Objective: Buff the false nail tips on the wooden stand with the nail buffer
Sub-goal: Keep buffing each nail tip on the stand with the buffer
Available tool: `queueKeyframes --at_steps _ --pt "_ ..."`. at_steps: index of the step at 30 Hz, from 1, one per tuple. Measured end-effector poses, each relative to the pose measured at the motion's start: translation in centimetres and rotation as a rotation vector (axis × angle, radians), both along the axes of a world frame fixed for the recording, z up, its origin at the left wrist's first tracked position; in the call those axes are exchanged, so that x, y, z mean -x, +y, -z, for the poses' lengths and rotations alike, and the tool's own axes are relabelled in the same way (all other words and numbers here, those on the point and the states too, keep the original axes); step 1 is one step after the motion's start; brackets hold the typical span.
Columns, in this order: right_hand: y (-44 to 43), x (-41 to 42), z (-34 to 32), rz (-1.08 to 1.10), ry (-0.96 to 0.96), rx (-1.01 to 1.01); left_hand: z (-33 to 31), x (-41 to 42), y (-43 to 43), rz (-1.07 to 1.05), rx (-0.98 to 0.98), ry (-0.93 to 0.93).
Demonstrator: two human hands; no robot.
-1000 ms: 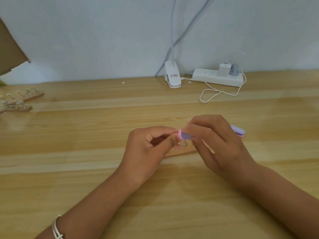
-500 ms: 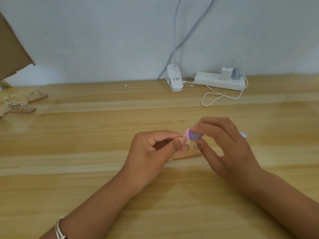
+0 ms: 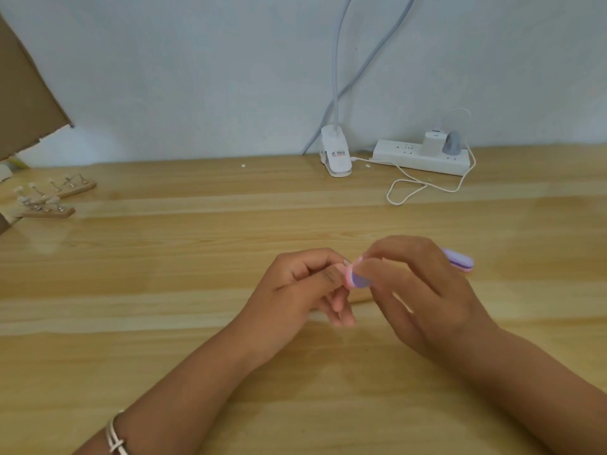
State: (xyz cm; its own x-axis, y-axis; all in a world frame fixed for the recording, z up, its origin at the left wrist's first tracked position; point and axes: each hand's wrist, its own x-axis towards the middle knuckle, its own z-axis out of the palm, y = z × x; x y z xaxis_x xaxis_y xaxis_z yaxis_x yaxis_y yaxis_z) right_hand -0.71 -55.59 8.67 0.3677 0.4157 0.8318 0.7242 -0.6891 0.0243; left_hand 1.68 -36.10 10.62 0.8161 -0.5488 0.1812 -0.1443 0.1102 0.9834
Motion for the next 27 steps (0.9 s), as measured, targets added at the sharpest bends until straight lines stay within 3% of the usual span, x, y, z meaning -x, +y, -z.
queueKeyframes --at_steps 5,10,15,19,27 --pt "-0.9 -0.1 -0.3 -0.019 0.045 -0.099 0.0 -0.2 -0.2 0.025 -0.004 0.027" --pt "-0.2 -0.1 0.0 -0.059 -0.002 0.001 -0.1 -0.2 0.1 0.100 0.017 0.087" --pt "-0.7 -0.1 -0.4 -0.038 0.018 -0.080 -0.2 -0.4 0.2 0.134 0.049 0.125" --pt "0.4 0.3 -0.1 -0.063 -0.071 0.006 -0.1 -0.3 0.2 0.159 0.036 0.125" --pt "-0.1 0.0 -0.1 -0.074 -0.020 -0.044 0.0 -0.4 0.2 0.147 0.024 0.126"
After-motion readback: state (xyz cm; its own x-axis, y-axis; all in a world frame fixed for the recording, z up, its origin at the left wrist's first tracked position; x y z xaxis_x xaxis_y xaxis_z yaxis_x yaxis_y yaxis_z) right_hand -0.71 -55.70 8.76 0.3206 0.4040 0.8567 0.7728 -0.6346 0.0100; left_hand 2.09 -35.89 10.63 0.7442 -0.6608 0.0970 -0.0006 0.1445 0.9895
